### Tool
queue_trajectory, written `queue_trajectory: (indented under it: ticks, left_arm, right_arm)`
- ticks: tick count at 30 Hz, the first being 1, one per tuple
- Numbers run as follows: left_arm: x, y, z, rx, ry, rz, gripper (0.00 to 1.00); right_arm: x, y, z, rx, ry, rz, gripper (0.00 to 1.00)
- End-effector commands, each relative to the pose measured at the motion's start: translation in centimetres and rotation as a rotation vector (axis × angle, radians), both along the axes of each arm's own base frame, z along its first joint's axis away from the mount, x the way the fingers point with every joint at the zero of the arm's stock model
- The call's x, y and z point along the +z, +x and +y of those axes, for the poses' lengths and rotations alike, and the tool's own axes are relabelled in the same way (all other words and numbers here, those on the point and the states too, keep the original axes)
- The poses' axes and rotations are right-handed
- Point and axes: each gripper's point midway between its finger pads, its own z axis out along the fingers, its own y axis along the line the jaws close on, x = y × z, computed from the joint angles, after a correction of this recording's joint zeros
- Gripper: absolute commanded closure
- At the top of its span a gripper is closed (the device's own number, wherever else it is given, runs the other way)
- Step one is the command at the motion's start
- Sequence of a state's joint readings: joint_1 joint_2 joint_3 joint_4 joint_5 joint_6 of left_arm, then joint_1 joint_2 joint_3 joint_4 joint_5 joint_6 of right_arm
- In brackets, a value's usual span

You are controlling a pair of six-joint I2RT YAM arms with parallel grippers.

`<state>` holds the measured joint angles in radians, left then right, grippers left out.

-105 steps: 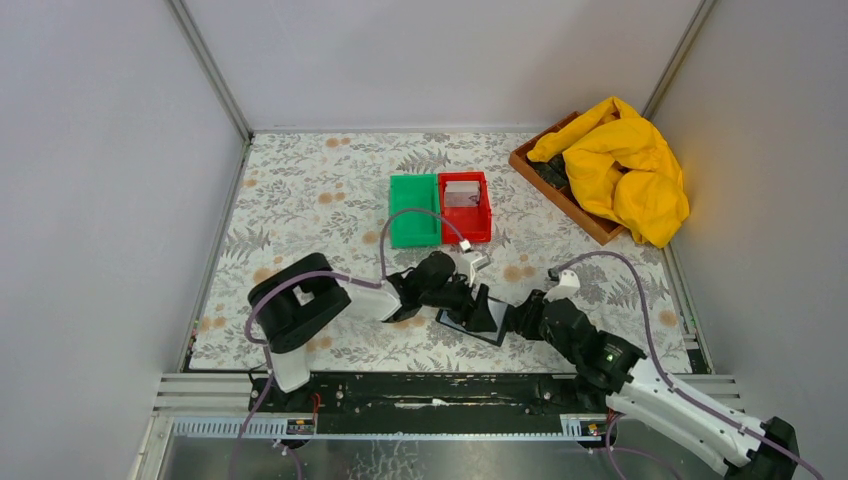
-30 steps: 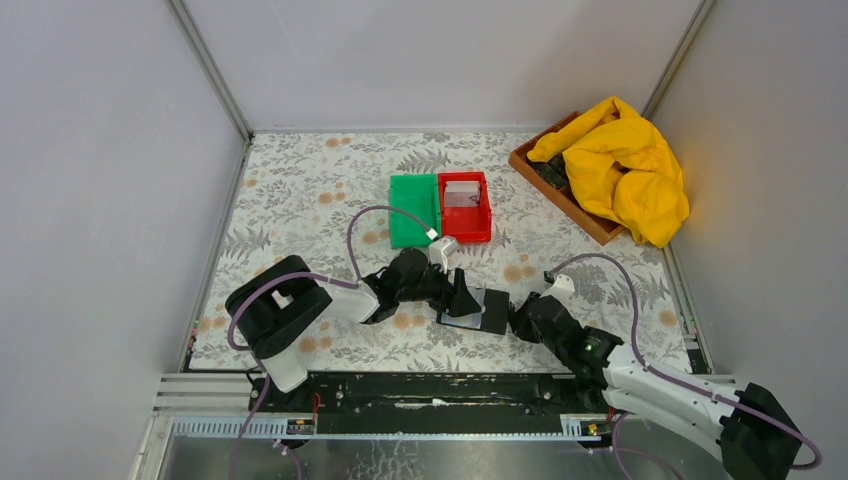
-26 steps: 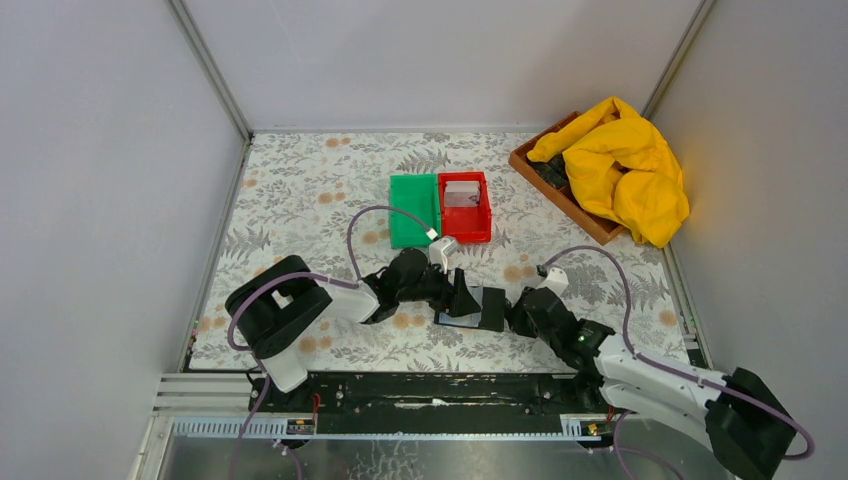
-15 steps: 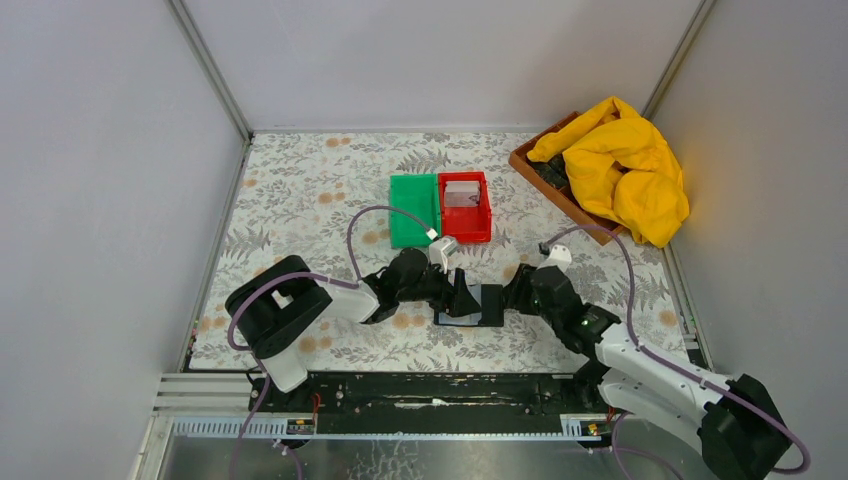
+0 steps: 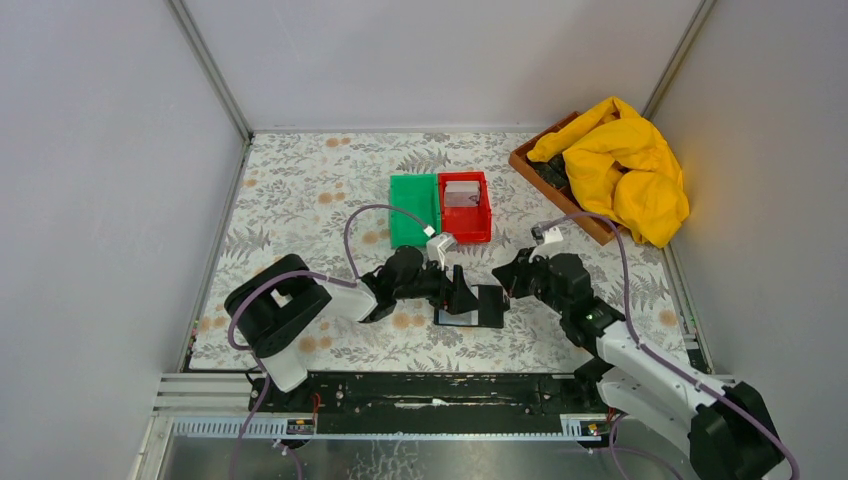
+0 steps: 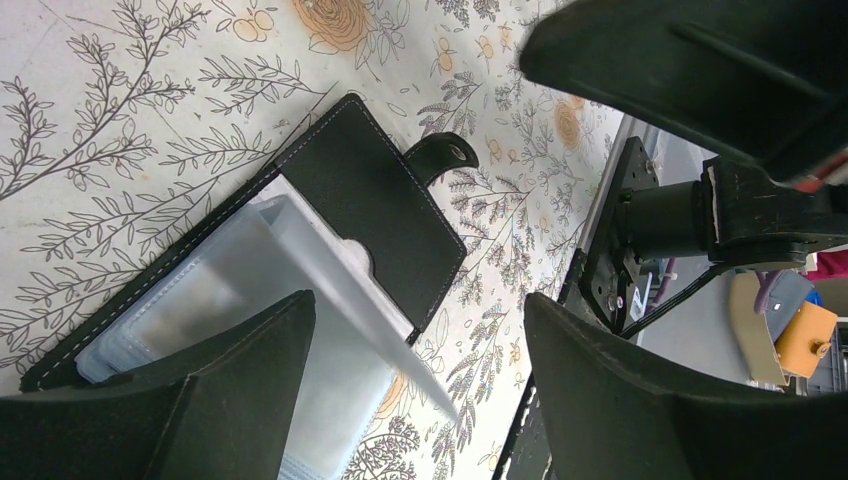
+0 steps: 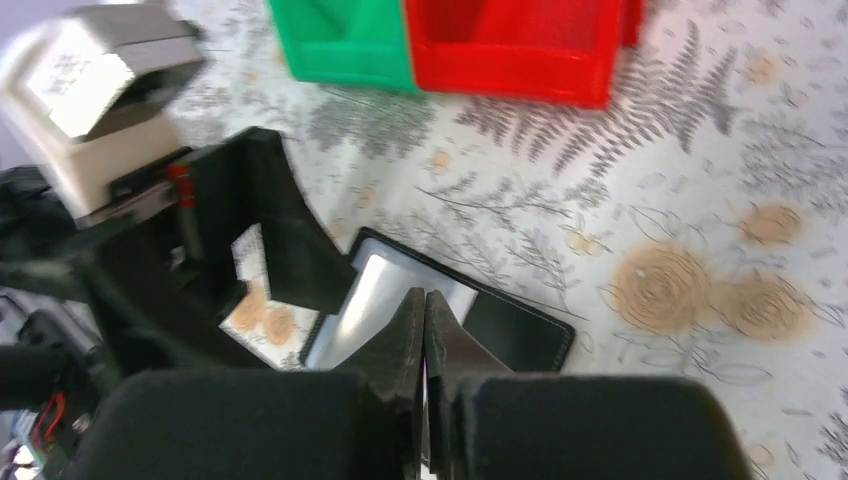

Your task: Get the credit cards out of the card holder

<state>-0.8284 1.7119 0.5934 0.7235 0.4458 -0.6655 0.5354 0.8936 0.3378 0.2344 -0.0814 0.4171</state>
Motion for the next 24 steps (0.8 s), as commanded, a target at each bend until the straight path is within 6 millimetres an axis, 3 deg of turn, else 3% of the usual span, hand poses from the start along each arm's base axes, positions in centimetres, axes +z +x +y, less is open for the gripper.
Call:
queue_trajectory:
  ticks: [1,5,11,13,18,22,24]
  left_arm:
    - [1.0,0.4,-0.7,-0.009,-0.043,-0.044,0.18]
    - [0.1,-0.1,-2.2,-0.027,-0.02,-0.04,0.18]
    - [0.7,-3.0,-5.5,-0.125,-0.058,-0.07,0.06]
    - [1.0,-3.9,-6.1,-0.158,-0.079,-0.072,0.0]
    - [0.5,-4.4,-6.5,-0.179,-0.076,-0.064,0.0]
    - [-0.6,-4.0,-6.5,-0.186,-0.027,-0.085,0.0]
    - [-1.0,-3.8,-6.3,-0.187,-0.014,-0.1,0.0]
  right_arm:
    - [4.8,-0.7,1.9,0.124,0.143,-0.201,1.0]
    - [5.0,-0.6,1.1,0.079,0.14,-0.217,1.0]
    - [3.7,0.0,0.4,0.008,0.135,-0.171,1.0]
    - [3.3,0.2,-0.1,-0.02,0.124,-0.159,1.0]
    - [2.8,0.4,-0.9,-0.063,0.106,-0.139,1.0]
    - [1.3,0.2,0.0,-0.019,0.098,-0.076,1.0]
    - [0.9,-0.6,1.6,0.083,0.12,-0.039,1.0]
